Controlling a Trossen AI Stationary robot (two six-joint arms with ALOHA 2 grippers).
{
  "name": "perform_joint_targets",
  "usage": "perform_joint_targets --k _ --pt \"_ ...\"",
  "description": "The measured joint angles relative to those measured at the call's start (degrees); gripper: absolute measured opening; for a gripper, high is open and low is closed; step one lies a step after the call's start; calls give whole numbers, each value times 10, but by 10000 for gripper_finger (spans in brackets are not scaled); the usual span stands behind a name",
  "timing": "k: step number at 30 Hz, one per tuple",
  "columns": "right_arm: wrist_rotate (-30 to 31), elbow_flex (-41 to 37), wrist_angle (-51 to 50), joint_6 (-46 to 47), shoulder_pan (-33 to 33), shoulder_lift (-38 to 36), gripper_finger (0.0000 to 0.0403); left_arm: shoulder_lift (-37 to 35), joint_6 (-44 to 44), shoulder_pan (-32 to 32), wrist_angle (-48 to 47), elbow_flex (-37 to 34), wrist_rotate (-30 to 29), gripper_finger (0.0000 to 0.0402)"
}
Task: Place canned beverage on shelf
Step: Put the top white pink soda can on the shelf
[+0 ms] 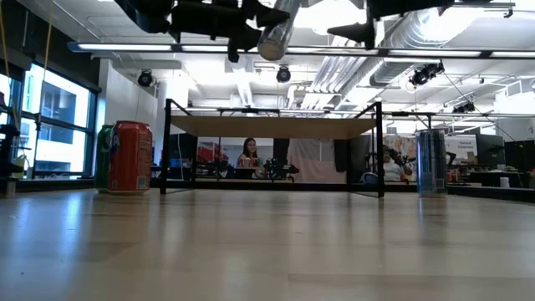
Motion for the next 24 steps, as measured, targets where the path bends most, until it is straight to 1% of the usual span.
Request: perform_joint_targets --k 2,5,8,13,16,20,24 --pt "34 3 36 -31 16 23 394 10 12 -15 6 0 -33 155" --pt "73 28 34 -58 29 63 394 22 28 -29 5 10 -87 155" --pt "87 52 34 -65 32 96 394 32 54 -41 8 20 -124 155" --pt "91 92 36 -66 30 138 394 35 73 -50 8 27 -140 155" --pt "121 111 40 -66 28 158 394 35 73 -53 8 27 -141 155" --pt "123 136 63 -60 33 185 394 35 91 -57 8 27 -159 155" --pt "122 156 61 -51 41 214 394 35 122 -63 8 27 -181 155"
